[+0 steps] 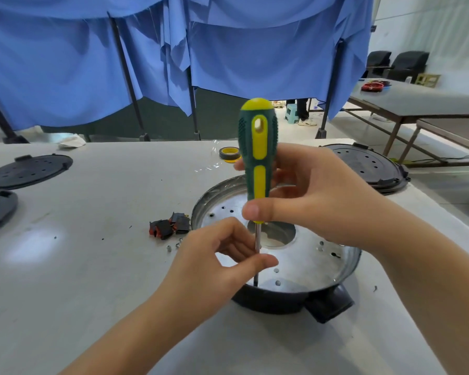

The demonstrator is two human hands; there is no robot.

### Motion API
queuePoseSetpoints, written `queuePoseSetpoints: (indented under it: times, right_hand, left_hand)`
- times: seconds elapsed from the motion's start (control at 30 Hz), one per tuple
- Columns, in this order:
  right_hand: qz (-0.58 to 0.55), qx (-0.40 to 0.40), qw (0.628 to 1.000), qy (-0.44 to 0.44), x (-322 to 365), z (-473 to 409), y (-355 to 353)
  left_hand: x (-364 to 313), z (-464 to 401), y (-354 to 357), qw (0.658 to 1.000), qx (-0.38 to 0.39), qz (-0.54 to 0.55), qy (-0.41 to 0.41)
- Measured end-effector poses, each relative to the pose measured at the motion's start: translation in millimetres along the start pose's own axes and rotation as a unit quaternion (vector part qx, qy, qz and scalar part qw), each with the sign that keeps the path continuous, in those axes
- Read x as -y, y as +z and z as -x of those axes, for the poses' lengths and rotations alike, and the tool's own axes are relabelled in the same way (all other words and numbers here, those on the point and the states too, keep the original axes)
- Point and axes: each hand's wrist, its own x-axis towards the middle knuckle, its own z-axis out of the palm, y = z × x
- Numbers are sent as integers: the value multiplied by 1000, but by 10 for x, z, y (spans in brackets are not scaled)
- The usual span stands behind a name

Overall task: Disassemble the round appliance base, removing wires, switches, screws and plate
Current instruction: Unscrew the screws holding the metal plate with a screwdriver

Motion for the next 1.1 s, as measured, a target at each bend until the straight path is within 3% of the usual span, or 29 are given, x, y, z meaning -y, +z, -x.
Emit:
queuePoseSetpoints:
  times: [0.2,0.37,0.43,0.63,0.77,0.83,1.0,1.1]
  right_hand:
    - [-131,97,987,11,-16,25,-89]
    - [-6,12,1000,17,-39,-9,-22]
    - [-7,-8,1000,15,-48,-7,-18]
    - [-106,75,991,19,-45,28,-89]
    - [-6,22,1000,13,-44,-1,-25]
    - [-9,2,1000,12,-61,-6,-19]
    - [-104,73,992,16,-57,29,-76]
    - [-41,57,997,26,-62,15,-49]
  left_hand:
    - [-5,10,-35,997,68,22,14]
    - [3,-17,-26,1000,21,21,-3]
    - [16,-21,-31,1000,15,12,-5]
    - [4,-4,-55,997,77,22,4]
    - [2,-23,-47,999,31,11,-4]
    - [2,-24,-52,1000,27,8,-3]
    - [-9,-3,-87,996,82,24,1]
    - [-6,-10,-73,998,51,29,-4]
